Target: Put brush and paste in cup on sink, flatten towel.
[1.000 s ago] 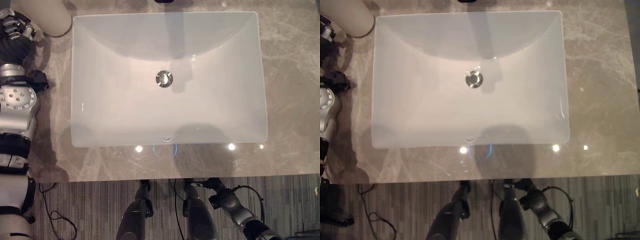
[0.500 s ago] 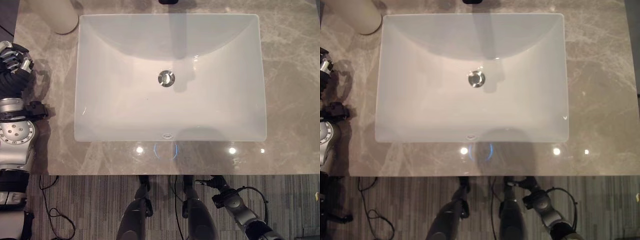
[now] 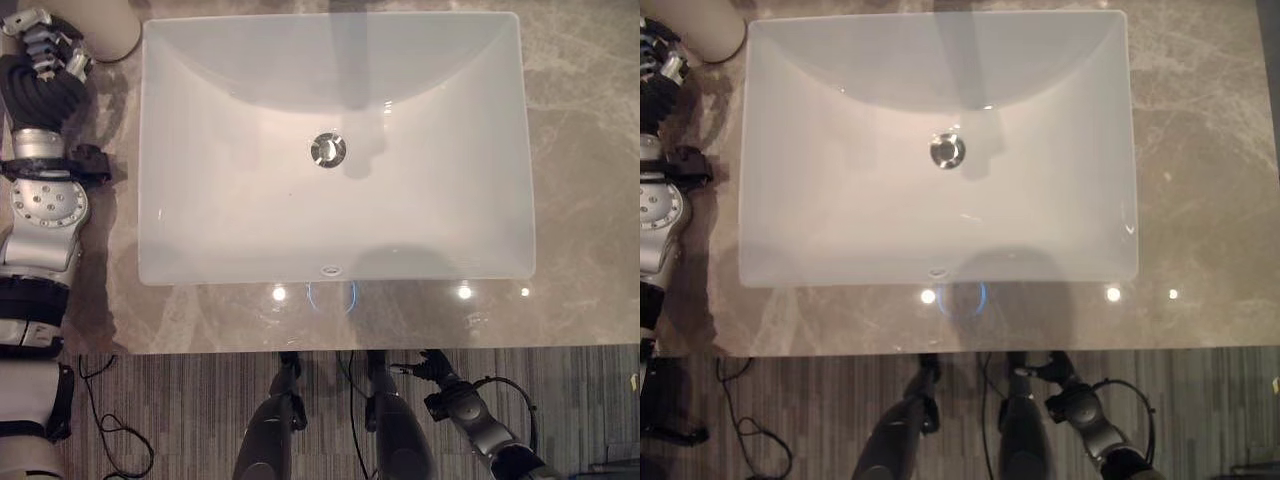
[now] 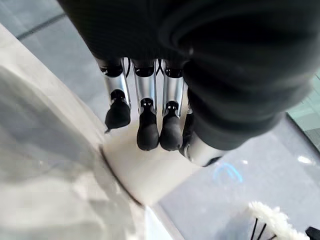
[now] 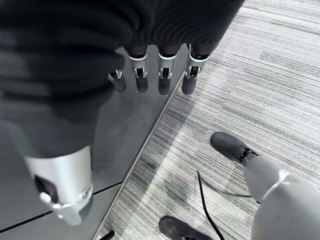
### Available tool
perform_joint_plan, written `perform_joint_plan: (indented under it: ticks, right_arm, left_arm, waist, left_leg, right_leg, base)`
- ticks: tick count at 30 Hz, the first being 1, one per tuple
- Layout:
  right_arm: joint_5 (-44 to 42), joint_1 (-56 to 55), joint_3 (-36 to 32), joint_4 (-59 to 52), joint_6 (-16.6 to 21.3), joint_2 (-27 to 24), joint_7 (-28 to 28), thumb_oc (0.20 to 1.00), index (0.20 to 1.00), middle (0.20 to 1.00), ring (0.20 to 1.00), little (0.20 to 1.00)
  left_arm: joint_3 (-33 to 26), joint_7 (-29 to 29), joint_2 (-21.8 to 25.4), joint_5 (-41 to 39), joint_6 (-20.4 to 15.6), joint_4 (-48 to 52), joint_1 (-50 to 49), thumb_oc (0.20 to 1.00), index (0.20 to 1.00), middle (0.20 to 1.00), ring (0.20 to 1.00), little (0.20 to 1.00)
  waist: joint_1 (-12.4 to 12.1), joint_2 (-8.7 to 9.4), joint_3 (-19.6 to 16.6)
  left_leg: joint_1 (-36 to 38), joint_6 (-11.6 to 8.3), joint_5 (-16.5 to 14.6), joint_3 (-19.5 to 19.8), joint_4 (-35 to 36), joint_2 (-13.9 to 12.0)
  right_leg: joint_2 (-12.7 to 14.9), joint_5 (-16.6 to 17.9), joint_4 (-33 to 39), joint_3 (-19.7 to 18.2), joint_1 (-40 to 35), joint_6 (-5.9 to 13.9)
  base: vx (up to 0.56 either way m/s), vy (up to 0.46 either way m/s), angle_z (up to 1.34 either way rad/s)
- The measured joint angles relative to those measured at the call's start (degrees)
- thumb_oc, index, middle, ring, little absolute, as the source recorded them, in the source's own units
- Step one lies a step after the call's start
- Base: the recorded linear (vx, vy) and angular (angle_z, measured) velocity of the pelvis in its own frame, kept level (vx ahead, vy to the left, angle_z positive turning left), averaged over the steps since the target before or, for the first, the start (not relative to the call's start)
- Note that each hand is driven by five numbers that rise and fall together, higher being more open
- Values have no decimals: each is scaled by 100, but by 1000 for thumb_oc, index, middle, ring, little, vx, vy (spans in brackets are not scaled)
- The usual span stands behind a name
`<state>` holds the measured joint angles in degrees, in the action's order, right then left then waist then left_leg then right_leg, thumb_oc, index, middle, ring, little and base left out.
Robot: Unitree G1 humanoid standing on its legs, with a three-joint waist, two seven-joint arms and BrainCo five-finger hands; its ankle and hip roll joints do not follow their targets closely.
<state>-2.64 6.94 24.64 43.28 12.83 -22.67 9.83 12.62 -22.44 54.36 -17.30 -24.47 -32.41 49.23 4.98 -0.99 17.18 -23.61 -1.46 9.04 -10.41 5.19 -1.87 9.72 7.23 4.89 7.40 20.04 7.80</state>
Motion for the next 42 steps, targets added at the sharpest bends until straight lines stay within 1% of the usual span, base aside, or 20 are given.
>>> perform_joint_plan:
  ticks: [3,7,8,12,15,17,19,20,21,22,23,26,28,31,35,36,38,42]
  right_arm:
    - [-2,15,81,-17,3,-4,-5,1000,1000,1000,1000,1000]
    - [-4,7,98,-5,24,0,-10,1000,1000,1000,1000,1000]
    - [-5,3,130,-6,39,-3,-9,1000,1000,1000,1000,1000]
    - [-5,-11,264,-3,53,-12,-13,1000,1000,1000,1000,1000]
    - [-9,-20,346,6,56,-12,-15,1000,1000,1000,1000,1000]
    - [-113,3,348,27,83,-2,-12,1000,1000,1000,1000,1000]
    - [-113,-19,350,27,83,1,-13,1000,1000,1000,1000,1000]
    - [-110,-22,350,4,83,0,-18,1000,1000,1000,1000,1000]
    - [-110,-37,352,-35,84,0,-21,1000,1000,1000,1000,1000]
    - [-108,-52,358,-56,85,1,-34,1000,1000,1000,1000,1000]
    - [-106,-51,358,-69,86,1,-46,1000,1000,1000,1000,1000]
    - [-106,-44,328,-53,105,-1,-74,1000,1000,1000,1000,1000]
    - [-105,-55,315,-24,106,-7,-84,1000,1000,1000,1000,1000]
    - [-102,-96,305,-1,106,-13,-96,1000,1000,1000,1000,1000]
    - [-105,-119,306,-13,108,-32,-111,1000,1000,1000,1000,1000]
    - [-104,-129,310,-10,108,-46,-115,1000,1000,1000,1000,1000]
    - [-107,-174,297,-20,111,-79,-116,1000,1000,1000,1000,1000]
    - [-110,-291,287,-79,114,-172,-124,1000,1000,1000,1000,1000]
  left_arm:
    - [321,2,3,-18,18,-544,449,200,200,200,200,200]
    - [821,-26,108,-10,189,-1181,1092,200,200,200,200,200]
    - [904,-34,152,-7,212,-1307,1219,200,200,200,200,200]
    - [909,-73,164,-2,257,-1620,1455,200,200,200,200,200]
    - [1265,-151,141,38,300,-1776,1747,200,200,200,200,200]
    - [1261,-164,114,-2,345,-1700,1763,200,200,200,200,200]
    - [1211,-170,159,-12,345,-1398,1609,200,200,200,200,200]
    - [979,-161,174,-9,350,-1073,1330,200,200,200,200,200]
    - [528,-161,165,-16,265,-560,873,200,200,200,200,200]
    - [347,-153,178,-11,138,-329,593,200,200,200,200,200]
    - [338,-158,179,-10,113,-388,559,200,200,200,200,200]
    - [371,-166,249,55,123,-837,655,200,200,200,200,200]
    - [489,-184,461,328,193,-1266,789,200,200,200,200,200]
    - [614,-231,541,497,393,-1737,998,200,200,200,200,200]
    - [886,-244,628,616,631,-2446,1609,200,200,200,200,200]
    - [922,-243,632,623,642,-2584,1746,200,200,200,200,200]
    - [1351,-239,625,642,830,-2912,2186,200,200,200,200,200]
    - [1793,-206,605,677,926,-3190,2635,200,200,200,200,200]
  waist:
    - [26,4,-3]
    - [81,24,-19]
    - [103,54,-37]
    - [219,108,-110]
    - [202,170,-146]
    - [204,226,-178]
    - [203,271,-205]
    - [187,275,-208]
    - [194,277,-209]
    - [176,277,-209]
    - [172,276,-208]
    - [182,271,-208]
    - [197,253,-202]
    - [193,210,-200]
    - [204,197,-202]
    - [195,196,-202]
    - [199,198,-202]
    - [251,209,-197]
  left_leg:
    - [4,-1,-1,-41,0,-7]
    - [-62,-12,2,-131,2,-21]
    - [-93,-15,4,-160,2,-26]
    - [-159,-14,5,-242,1,-38]
    - [-174,-16,10,-247,1,-55]
    - [-191,-18,12,-245,1,-49]
    - [-215,-18,12,-245,1,-50]
    - [-228,-15,15,-239,1,-51]
    - [-225,-13,15,-253,1,-50]
    - [-203,-11,17,-262,0,-56]
    - [-169,-11,17,-268,1,-61]
    - [-121,-17,12,-279,2,-80]
    - [-122,-33,10,-282,2,-98]
    - [-137,-66,17,-280,2,-113]
    - [-240,-79,28,-322,1,-126]
    - [-261,-77,29,-350,1,-134]
    - [-275,-61,40,-364,1,-146]
    - [-289,-60,37,-397,2,-154]
  right_leg:
    - [-8,17,0,-40,13,-9]
    - [-14,79,1,-113,137,-13]
    - [-16,93,1,-156,194,-11]
    - [-26,130,1,-235,305,-10]
    - [-71,142,0,-245,323,-7]
    - [-66,145,0,-244,335,-3]
    - [-66,145,0,-245,362,-3]
    - [-69,146,-1,-238,369,-4]
    - [-67,146,-1,-247,373,-4]
    - [-68,146,-1,-254,362,-4]
    - [-71,145,-1,-258,333,-4]
    - [-68,142,2,-269,294,-3]
    - [-84,141,3,-270,300,-5]
    - [-99,122,45,-266,320,-32]
    - [-123,142,5,-319,442,-44]
    - [-156,187,1,-355,475,-49]
    - [-166,195,0,-361,493,-52]
    - [-174,194,-1,-378,528,-50]
  base:
    - [-2,3,-4]
    - [-8,7,-12]
    - [-3,6,-14]
    - [-6,3,-10]
    - [0,0,0]
    - [0,0,0]
    - [0,0,0]
    - [0,0,0]
    - [3,15,-3]
    - [5,14,-6]
    - [3,12,-4]
    - [11,10,-4]
    - [0,0,0]
    - [6,23,0]
    - [22,16,-5]
    - [32,20,-7]
    - [17,9,-3]
    - [29,43,-3]
